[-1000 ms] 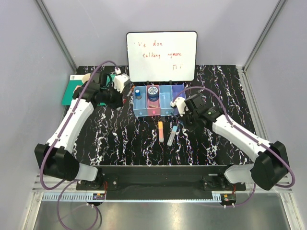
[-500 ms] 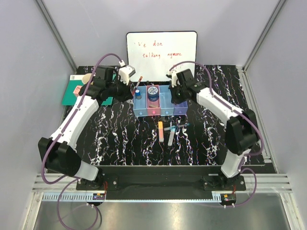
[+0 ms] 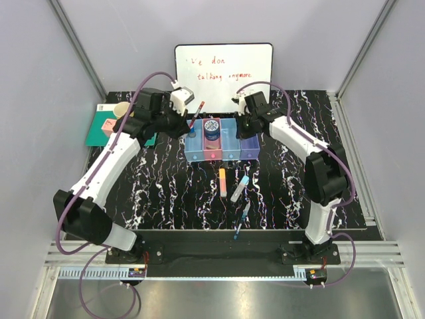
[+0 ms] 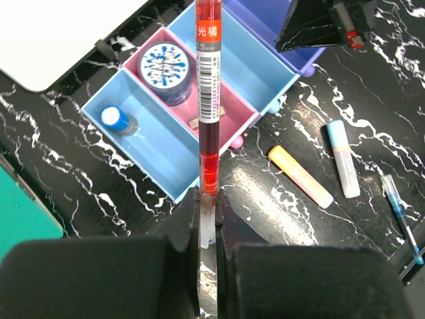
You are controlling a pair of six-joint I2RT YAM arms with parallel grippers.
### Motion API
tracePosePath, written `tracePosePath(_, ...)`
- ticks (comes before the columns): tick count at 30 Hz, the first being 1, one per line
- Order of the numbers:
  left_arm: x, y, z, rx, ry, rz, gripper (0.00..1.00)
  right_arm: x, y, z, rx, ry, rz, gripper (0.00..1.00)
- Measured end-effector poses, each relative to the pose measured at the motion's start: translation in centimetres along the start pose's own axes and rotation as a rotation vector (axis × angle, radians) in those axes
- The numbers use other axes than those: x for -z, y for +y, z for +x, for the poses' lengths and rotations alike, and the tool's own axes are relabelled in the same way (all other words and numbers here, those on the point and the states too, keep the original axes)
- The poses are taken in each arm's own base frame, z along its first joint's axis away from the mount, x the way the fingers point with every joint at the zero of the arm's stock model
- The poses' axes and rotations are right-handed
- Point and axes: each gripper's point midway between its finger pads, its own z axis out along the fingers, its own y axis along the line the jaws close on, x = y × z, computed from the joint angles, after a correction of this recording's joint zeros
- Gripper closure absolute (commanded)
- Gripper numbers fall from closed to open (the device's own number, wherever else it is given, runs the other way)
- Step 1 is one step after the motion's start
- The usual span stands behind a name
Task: Sort the stationery into containers
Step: Pick up the pen from the center of the board, then place the pen in the storage box.
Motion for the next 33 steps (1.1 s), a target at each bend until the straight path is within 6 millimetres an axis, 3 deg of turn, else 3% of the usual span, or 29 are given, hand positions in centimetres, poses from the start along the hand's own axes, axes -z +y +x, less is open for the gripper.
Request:
tracePosePath(3,-0.3,-0.9,-0.1,-0.032,0.003,0.016,1.00,0.4,-0.4,1.2,0.008,0.023,0.008,0.62)
tracePosePath(8,-1.1,-2.1,0.0,-0.049,0.016,0.042,1.00,2.6,-1.2,2.0,0.033,0.013,0.037,0.46)
tracePosePath(13,-4.6,-2.7,0.5,0.006,0.068,0.071,1.00,6.9,-3.3,1.4,0.034,-0.061,0.127,0.26)
tracePosePath(16,-7.5,-2.9,1.9,0.054,0.126,0.081,1.00,9.8,-5.0,1.1,0.030,-0.109,0.193,0.25)
tracePosePath(21,-12.2,-4.2,3.0,0.121,0.190,0.110,1.00,12.7,-6.7,1.4,0.015,-0.145,0.259,0.26)
tracePosePath(29,-17.2,-4.9,0.4,0.162,0.140,0.122,1.00,13.5,-6.7,3.8,0.008,-0.100,0.265,0.26)
tracePosePath(33,-19.1,-4.2,0.8,0.185,0.144,0.098,1.00,13.8,-6.6,4.1,0.008,-0.100,0.265,0.26)
